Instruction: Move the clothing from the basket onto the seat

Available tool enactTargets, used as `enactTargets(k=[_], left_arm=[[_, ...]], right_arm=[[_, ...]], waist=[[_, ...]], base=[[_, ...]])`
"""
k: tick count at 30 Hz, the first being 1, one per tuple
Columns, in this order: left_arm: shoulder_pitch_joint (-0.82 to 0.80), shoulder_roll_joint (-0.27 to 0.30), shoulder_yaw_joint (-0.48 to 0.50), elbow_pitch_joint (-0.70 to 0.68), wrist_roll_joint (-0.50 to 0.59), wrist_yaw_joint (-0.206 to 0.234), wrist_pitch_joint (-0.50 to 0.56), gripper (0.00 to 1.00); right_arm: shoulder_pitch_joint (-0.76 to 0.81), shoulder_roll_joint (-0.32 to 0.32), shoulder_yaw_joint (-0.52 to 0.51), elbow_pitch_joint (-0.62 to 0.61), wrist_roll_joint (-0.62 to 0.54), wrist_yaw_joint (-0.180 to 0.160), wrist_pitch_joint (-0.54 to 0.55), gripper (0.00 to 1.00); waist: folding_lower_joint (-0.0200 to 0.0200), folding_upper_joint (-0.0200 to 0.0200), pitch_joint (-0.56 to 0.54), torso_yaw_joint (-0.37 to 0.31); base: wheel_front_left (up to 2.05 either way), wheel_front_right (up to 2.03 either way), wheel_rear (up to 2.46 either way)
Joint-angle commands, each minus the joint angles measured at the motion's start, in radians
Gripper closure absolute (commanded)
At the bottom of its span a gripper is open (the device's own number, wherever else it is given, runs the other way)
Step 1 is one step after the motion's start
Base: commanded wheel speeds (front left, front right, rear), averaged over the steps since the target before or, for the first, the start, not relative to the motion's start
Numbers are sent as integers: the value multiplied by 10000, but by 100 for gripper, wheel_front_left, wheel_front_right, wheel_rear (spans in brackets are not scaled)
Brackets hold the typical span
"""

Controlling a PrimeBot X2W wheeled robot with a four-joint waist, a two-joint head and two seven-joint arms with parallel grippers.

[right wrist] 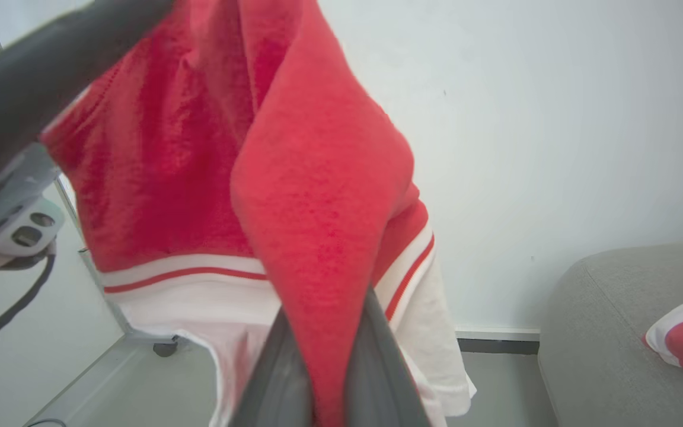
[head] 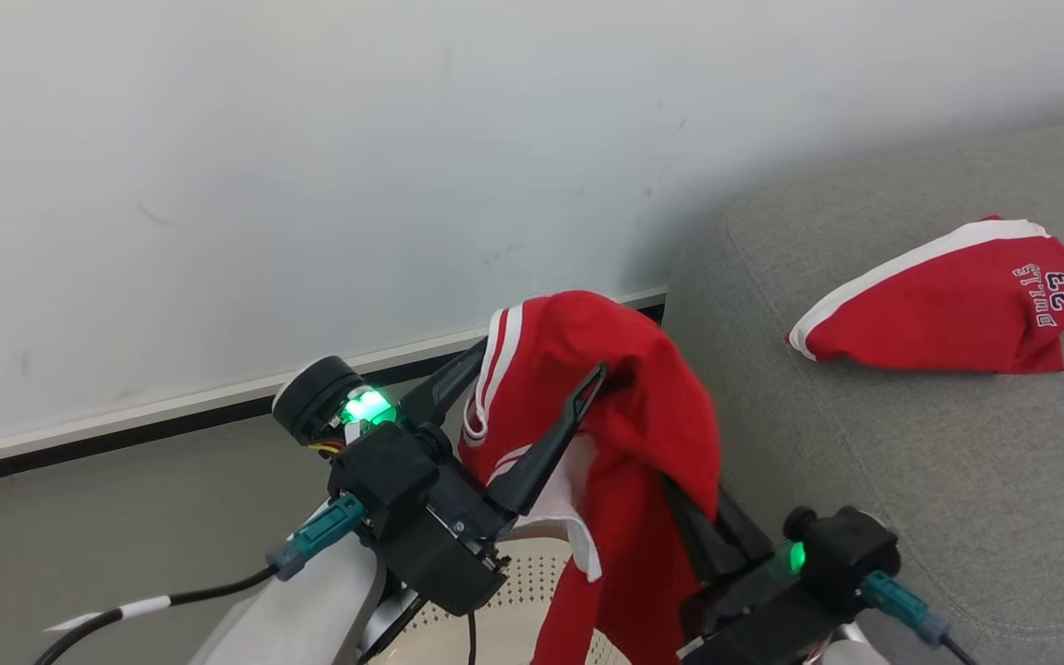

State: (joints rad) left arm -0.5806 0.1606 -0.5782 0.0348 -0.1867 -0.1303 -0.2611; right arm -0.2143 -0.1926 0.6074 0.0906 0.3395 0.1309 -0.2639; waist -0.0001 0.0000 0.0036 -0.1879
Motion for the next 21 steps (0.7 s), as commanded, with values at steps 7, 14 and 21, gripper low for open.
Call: enactTargets(k=[7, 14, 21], left_arm=[[-76, 198, -1, 52, -38, 67, -1, 0], [-164, 327, -134, -14, -74, 82, 64, 0], [-327, 483, -188, -82, -122, 117, 156, 0]], right_arm=[[180, -82, -574, -129, -178, -3, -6, 100], [115, 54, -1024, -322, -254, -3, -6, 100], [205, 123, -1709, -512, -348, -3, -6, 100]], waist=[[1, 0, 57, -263], [1, 0, 284, -971], [1, 0, 575, -1937]], base=[[0, 0, 0], [0, 0, 0], [0, 0, 0]])
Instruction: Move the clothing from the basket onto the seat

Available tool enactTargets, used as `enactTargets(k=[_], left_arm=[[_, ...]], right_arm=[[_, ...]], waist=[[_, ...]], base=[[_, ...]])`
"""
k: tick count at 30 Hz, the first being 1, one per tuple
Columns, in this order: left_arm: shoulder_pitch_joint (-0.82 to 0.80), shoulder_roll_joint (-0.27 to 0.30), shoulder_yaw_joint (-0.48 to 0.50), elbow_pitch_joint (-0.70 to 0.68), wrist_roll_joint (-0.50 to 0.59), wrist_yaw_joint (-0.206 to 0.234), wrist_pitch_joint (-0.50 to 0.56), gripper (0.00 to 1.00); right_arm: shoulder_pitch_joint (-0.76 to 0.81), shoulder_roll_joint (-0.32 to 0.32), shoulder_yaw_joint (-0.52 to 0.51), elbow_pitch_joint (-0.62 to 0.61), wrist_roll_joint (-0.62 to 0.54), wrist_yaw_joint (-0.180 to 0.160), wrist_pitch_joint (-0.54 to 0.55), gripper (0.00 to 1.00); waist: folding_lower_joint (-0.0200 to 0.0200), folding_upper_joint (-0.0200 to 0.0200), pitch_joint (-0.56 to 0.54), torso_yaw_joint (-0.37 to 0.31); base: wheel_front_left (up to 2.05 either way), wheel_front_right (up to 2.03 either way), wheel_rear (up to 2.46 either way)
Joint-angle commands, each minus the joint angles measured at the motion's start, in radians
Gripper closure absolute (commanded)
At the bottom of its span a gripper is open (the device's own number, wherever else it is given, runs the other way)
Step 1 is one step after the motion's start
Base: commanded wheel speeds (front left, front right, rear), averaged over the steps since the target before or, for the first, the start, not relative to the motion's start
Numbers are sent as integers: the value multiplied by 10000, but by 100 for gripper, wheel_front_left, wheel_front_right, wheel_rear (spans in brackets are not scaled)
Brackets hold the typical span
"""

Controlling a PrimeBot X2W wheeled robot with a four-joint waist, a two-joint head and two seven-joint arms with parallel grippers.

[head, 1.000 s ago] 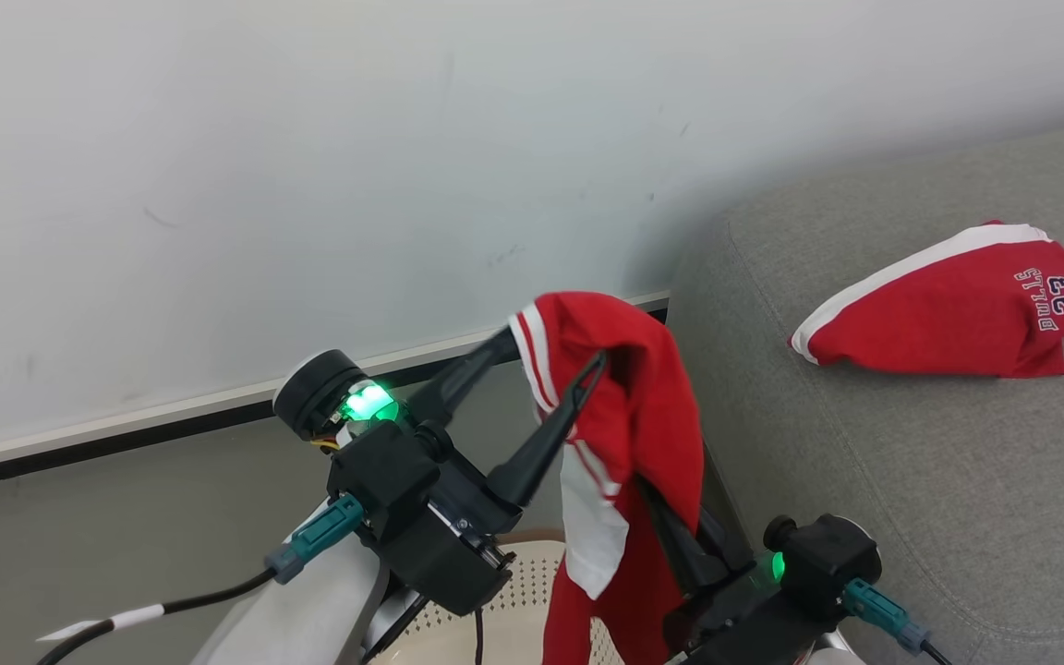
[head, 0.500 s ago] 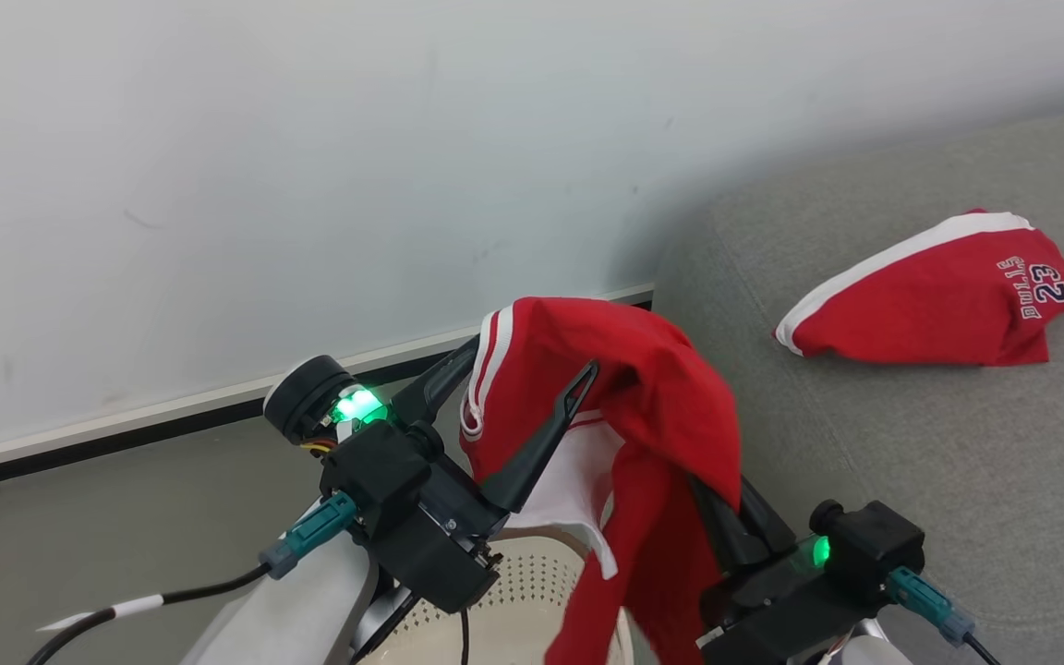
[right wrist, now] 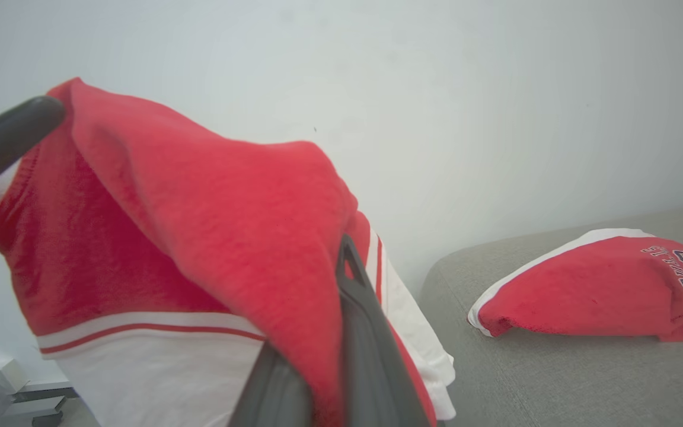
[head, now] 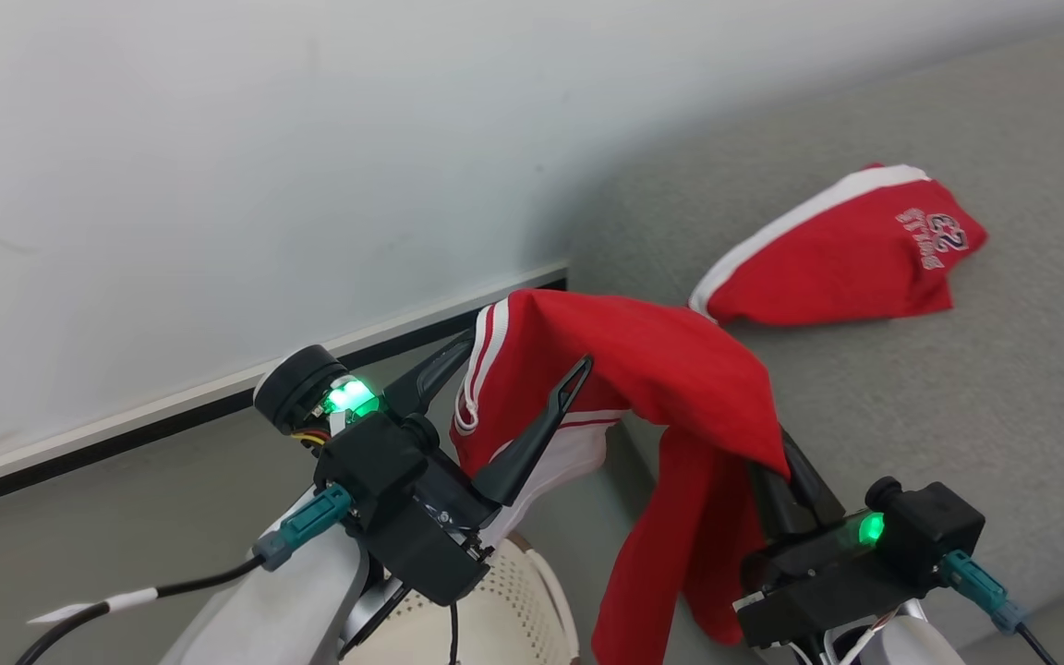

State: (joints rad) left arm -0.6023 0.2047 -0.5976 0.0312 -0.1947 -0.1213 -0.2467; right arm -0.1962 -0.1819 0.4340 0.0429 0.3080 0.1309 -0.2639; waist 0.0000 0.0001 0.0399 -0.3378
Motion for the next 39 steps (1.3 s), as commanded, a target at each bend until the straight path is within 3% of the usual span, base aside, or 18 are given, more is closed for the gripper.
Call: enactTargets(k=[1, 7, 11, 21, 29, 39], left_arm=[[-136, 51, -34, -46, -47, 24, 39, 0], [-288, 186, -164, -87, -40, 17, 170, 0], [-627, 68, -513, -54, -80, -36, 273, 0], [-1729, -181, -1634, 732, -538, -82, 40, 0], [-2241, -120, -2146, 1123, -845, -90, -100, 0], [-2563, 311, -2288, 1047, -1022, -91, 276, 0]], right_arm=[[38, 27, -69, -71, -57, -3, -6, 100], [82, 213, -355, -246, -114, -3, -6, 100], [211, 382, -880, -531, -239, -3, -6, 100], [755, 834, -2125, -1351, -644, -3, -6, 100], [806, 1040, -2393, -1671, -709, -3, -6, 100], [-818, 1148, -2891, -1897, -225, -3, -6, 100]], waist=[[0, -1, 259, -586], [0, -1, 555, -1615], [0, -1, 944, -1906], [0, -1, 1609, -2143], [0, -1, 1966, -2162], [0, -1, 3215, -2113]], base=[[0, 0, 0], [0, 0, 0], [0, 0, 0], [0, 0, 0], [1, 1, 1], [0, 0, 0]])
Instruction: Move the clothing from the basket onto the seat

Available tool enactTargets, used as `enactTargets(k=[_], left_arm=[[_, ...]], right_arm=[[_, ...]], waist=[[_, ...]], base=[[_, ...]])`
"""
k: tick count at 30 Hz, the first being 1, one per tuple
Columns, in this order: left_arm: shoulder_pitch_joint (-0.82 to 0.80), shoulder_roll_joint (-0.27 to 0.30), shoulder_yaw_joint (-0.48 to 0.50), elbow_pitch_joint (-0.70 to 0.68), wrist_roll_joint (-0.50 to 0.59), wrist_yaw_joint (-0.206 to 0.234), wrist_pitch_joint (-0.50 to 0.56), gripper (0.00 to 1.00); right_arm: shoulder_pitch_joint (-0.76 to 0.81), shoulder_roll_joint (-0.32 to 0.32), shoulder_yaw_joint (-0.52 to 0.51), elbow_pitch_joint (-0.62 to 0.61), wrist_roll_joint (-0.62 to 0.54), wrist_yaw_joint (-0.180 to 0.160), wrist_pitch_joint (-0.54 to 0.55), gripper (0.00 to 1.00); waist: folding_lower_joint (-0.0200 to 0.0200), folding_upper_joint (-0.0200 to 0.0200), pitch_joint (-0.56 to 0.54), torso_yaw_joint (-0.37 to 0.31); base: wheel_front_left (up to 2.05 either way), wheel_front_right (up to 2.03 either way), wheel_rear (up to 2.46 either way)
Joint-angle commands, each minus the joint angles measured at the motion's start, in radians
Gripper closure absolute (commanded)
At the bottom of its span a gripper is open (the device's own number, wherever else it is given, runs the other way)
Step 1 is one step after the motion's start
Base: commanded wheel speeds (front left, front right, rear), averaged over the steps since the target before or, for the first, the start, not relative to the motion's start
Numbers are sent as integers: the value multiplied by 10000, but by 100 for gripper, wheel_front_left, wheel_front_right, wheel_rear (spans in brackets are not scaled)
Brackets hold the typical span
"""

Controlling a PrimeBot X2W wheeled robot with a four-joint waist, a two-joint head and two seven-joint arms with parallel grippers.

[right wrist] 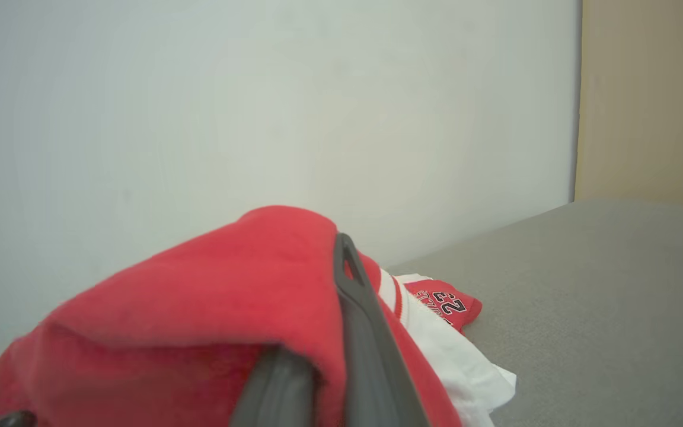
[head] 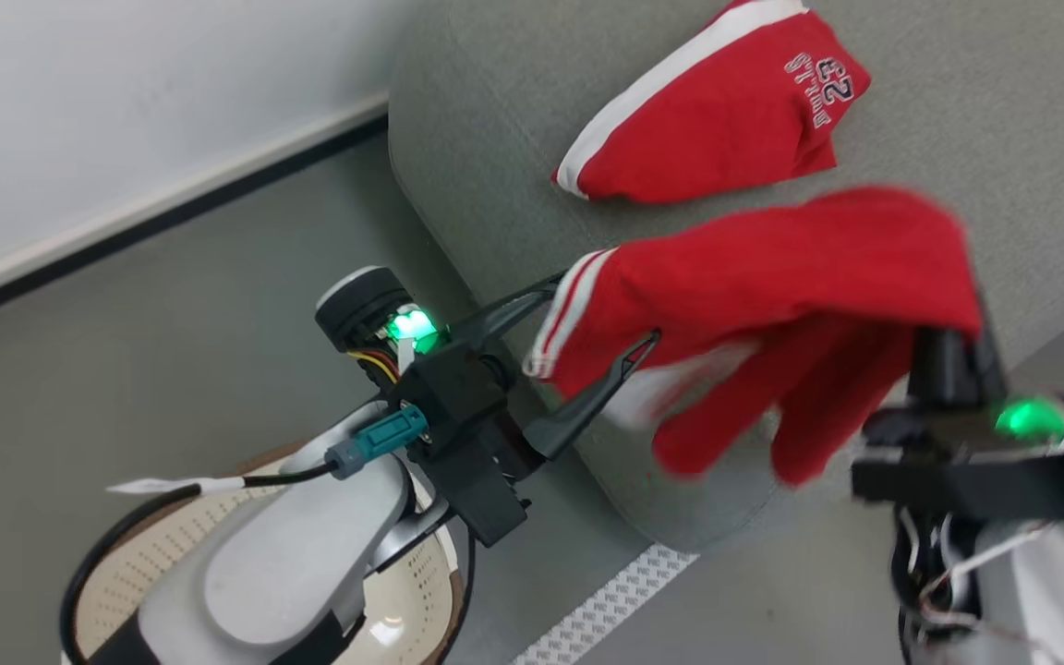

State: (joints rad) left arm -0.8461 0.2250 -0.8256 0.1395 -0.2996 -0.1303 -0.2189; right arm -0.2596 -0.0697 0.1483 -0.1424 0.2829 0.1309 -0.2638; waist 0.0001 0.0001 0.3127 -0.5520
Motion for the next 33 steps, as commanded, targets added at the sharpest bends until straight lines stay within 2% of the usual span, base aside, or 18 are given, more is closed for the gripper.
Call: enactTargets(k=[1, 6, 12, 19, 26, 31, 33], left_arm=[[-168, 169, 0, -94, 33, 3, 115, 0], [-375, 581, -23, -538, 226, 56, 664, 0], [-851, 777, -221, -1041, 416, 41, 1064, 0], [-1572, 986, -478, -1451, 568, 18, 1319, 0], [-1939, 1279, -655, -1663, 464, 7, 1589, 0], [-2064, 1399, -801, -1773, 407, 7, 1797, 0], [-2135, 1447, -870, -1811, 404, 7, 1867, 0]], right_arm=[[-494, 34, -123, -55, 115, -3, -8, 100], [-2259, -27, -601, -186, 742, -3, -8, 100], [-4211, -624, -1396, 154, 857, -1, -9, 100], [-6297, -1621, -2062, 651, 1374, -1, -9, 100], [-8093, -2698, -3053, 1399, 1792, -1, -7, 100], [-8835, -3432, -3556, 2008, 1720, -1, -7, 100], [-8813, -3521, -3624, 2321, 1566, -1, -6, 100]], waist=[[-1, -1, 693, 40], [-1, -1, 1732, 97], [-1, -1, 2883, 578], [-1, -1, 4036, 865], [-1, -1, 4731, 1008], [-1, -1, 5050, 1049], [-1, -1, 5156, 1043]], base=[[0, 0, 0], [0, 0, 0], [0, 0, 0], [0, 0, 0], [0, 0, 0], [0, 0, 0], [0, 0, 0]])
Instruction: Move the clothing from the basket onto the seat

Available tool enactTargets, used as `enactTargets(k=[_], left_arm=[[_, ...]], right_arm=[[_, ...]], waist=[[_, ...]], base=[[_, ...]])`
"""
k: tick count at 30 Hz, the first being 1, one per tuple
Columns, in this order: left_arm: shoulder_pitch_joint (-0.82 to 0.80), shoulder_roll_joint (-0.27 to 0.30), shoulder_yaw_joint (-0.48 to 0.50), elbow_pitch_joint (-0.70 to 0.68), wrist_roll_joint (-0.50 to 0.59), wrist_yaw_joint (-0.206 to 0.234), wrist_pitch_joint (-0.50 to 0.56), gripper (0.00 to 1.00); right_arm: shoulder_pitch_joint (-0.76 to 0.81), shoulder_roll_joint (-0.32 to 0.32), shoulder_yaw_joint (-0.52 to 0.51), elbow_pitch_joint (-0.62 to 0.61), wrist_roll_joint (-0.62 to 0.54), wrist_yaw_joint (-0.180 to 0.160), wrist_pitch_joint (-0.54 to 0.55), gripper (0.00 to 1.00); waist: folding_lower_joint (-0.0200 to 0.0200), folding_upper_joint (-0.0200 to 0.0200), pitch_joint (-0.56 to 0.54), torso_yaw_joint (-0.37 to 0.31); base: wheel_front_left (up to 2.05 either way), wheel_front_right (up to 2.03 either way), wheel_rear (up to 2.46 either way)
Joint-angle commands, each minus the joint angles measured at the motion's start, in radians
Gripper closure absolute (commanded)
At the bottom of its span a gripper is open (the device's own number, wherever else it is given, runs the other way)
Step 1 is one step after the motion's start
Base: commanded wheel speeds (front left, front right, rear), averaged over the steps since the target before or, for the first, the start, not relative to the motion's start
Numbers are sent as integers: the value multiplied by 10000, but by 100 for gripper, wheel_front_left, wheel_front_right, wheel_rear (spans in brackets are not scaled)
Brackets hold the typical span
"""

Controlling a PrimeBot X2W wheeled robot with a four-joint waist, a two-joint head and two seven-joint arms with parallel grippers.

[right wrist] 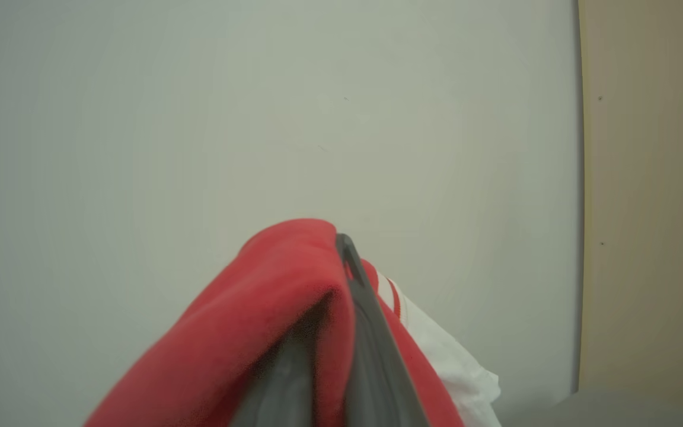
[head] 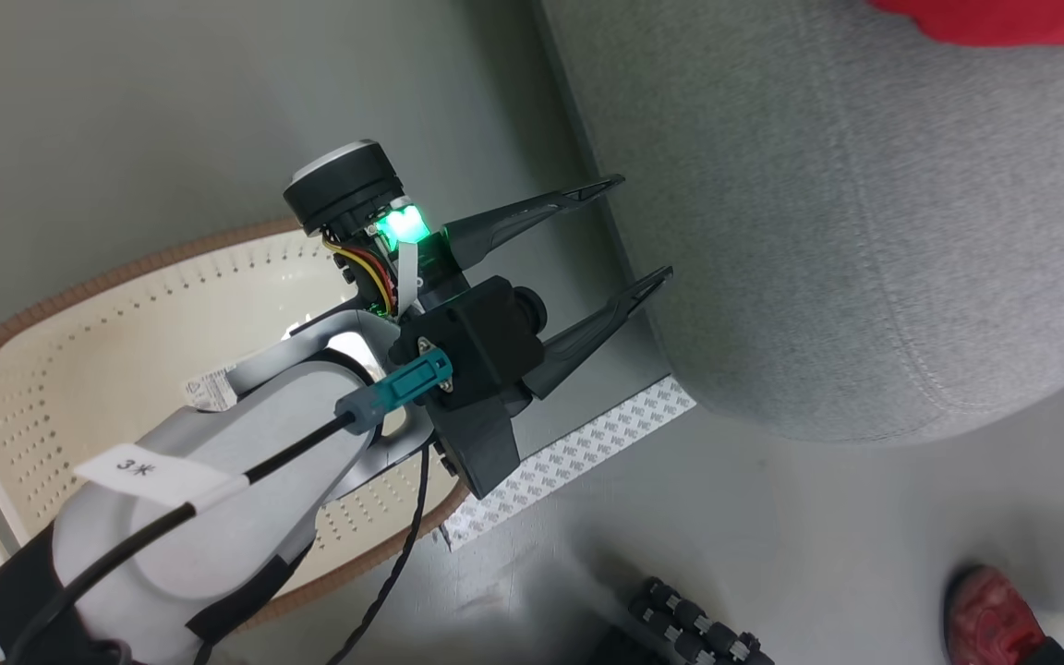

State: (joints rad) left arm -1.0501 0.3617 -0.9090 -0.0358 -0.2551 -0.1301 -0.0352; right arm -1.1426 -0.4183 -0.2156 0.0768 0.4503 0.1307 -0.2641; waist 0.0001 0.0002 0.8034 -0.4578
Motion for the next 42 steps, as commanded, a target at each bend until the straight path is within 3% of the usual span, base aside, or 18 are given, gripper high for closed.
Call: enactTargets(k=[1, 4, 13, 21, 22, 23, 24, 31, 42], left_arm=[[-95, 80, -36, -58, -41, 6, 30, 0], [-218, 118, -91, -126, -63, 4, 108, 0], [-162, 362, -157, -215, -95, 104, 315, 0], [-11, 605, -63, -325, -272, 249, 582, 0], [9, 617, -63, -345, -298, 268, 610, 0], [32, 636, -60, -349, -313, 294, 645, 0], [56, 643, -66, -342, -329, 317, 654, 0], [188, 562, -31, -187, -411, 542, 401, 0], [1010, 521, 395, 102, -768, 1251, -726, 0]], right_arm=[[17, -35, 16, 129, -108, 1, -2, 100], [324, -128, 186, 915, -407, 1, -5, 100], [654, 761, -44, 4118, -1159, 1, -5, 100], [853, 1425, -166, 4904, -1690, 1, -3, 100], [890, 1492, -215, 4916, -1742, 1, -3, 88], [923, 1540, -341, 4943, -1804, 1, -3, 66], [945, 1562, -490, 4909, -1915, 1, -3, 0], [1427, 1844, -762, 4219, -2540, 1, -3, 0], [2996, 2225, 282, 2871, -2634, 1, -3, 0]], waist=[[-1, -2, 249, 102], [-1, -2, 420, 102], [-1, -2, 662, 117], [-1, -2, 530, -17], [-1, -2, 509, -36], [-1, -2, 481, -51], [-1, -2, 451, -57], [-1, -2, 2, -15], [-1, -2, -1358, 623]], base=[[0, 0, 0], [0, 0, 0], [0, 0, 0], [0, 0, 0], [0, 0, 0], [0, 0, 0], [0, 0, 0], [0, 0, 0], [0, 0, 0]])
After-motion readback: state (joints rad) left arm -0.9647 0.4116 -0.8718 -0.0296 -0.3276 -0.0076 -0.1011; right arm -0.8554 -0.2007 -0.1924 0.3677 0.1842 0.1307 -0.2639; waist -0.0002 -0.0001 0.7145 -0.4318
